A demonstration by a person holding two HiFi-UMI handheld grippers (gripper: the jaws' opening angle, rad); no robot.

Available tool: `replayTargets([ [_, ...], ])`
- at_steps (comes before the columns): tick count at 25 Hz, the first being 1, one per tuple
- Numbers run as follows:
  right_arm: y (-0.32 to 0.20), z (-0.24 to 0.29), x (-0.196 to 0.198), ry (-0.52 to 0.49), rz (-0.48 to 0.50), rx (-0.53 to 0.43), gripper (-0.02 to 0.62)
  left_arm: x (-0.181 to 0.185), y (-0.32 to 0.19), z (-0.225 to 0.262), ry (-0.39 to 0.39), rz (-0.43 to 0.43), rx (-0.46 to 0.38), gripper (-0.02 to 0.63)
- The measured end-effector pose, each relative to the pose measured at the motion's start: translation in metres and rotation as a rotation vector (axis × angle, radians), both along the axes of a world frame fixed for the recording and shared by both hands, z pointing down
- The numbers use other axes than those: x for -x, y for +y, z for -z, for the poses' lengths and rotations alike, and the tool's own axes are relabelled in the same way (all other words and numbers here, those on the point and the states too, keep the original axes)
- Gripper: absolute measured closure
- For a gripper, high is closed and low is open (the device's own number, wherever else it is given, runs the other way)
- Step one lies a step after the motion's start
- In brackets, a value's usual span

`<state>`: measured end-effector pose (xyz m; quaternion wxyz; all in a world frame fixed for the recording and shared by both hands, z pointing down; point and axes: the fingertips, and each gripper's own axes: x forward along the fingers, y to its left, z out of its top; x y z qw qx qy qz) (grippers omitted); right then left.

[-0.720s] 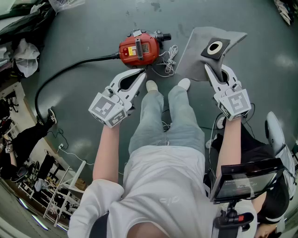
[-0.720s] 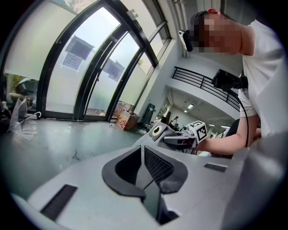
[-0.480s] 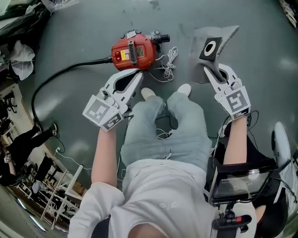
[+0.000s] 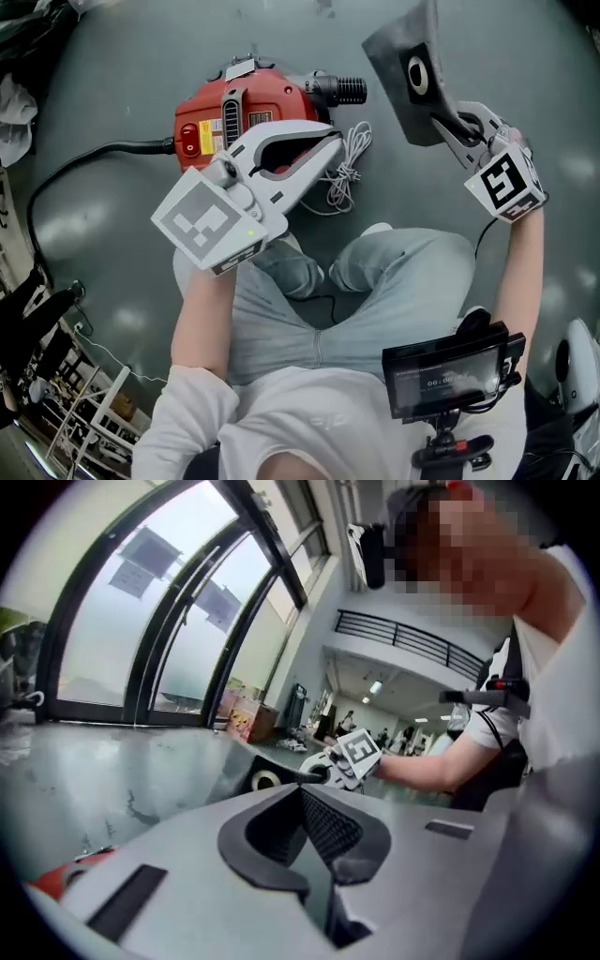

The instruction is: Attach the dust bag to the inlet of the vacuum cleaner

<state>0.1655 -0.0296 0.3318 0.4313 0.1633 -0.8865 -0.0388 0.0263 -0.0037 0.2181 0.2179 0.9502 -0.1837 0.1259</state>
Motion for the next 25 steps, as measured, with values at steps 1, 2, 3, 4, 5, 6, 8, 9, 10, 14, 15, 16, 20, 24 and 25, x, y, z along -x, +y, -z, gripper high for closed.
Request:
replayTargets([
  [1, -0.005, -0.019, 0.007, 0.017, 0.015, -0.006, 0.579, -0.005, 0.003, -0.019, -0.013, -0.026, 0.008, 0.598],
  [2, -0.010, -0.038, 0.014, 0.031, 0.025, -0.011, 0.578, -0.010, 0.009, -0.035, 0.002, -0.057, 0.039, 0.598],
  [3, -0.013, -0.055, 0.021, 0.040, 0.033, -0.014, 0.580, -0.017, 0.017, -0.047, 0.029, -0.084, 0.082, 0.598],
  [4, -0.015, -0.068, 0.027, 0.045, 0.040, -0.015, 0.578, -0.024, 0.026, -0.059, 0.046, -0.100, 0.119, 0.598],
  [5, -0.017, -0.078, 0.031, 0.049, 0.045, -0.015, 0.579, -0.030, 0.032, -0.071, 0.040, -0.103, 0.138, 0.598],
  [6, -0.018, -0.085, 0.035, 0.053, 0.051, -0.016, 0.578, -0.037, 0.035, -0.083, 0.017, -0.092, 0.138, 0.598],
  [8, -0.018, -0.090, 0.040, 0.064, 0.066, -0.022, 0.579, -0.046, 0.031, -0.101, -0.022, -0.041, 0.120, 0.598],
  [9, -0.018, -0.091, 0.043, 0.068, 0.075, -0.030, 0.578, -0.050, 0.027, -0.105, -0.023, -0.012, 0.113, 0.598],
  [10, -0.017, -0.090, 0.046, 0.070, 0.085, -0.037, 0.578, -0.053, 0.023, -0.106, -0.019, 0.017, 0.105, 0.598],
  [14, 0.000, -0.093, 0.055, 0.079, 0.161, -0.039, 0.579, -0.057, 0.017, -0.125, -0.048, 0.091, 0.093, 0.598],
  [15, 0.005, -0.091, 0.058, 0.078, 0.189, -0.040, 0.578, -0.059, 0.020, -0.129, -0.052, 0.089, 0.095, 0.598],
  [16, 0.010, -0.088, 0.059, 0.079, 0.221, -0.044, 0.578, -0.060, 0.023, -0.132, -0.052, 0.088, 0.099, 0.598],
  [20, 0.025, -0.069, 0.065, 0.087, 0.338, -0.093, 0.578, -0.063, 0.033, -0.147, -0.071, 0.096, 0.111, 0.598],
  [24, 0.035, -0.058, 0.086, 0.068, 0.406, -0.131, 0.578, -0.067, 0.042, -0.147, -0.061, 0.061, 0.077, 0.598],
  [25, 0.035, -0.058, 0.091, 0.056, 0.407, -0.137, 0.578, -0.068, 0.042, -0.145, -0.048, 0.059, 0.069, 0.598],
])
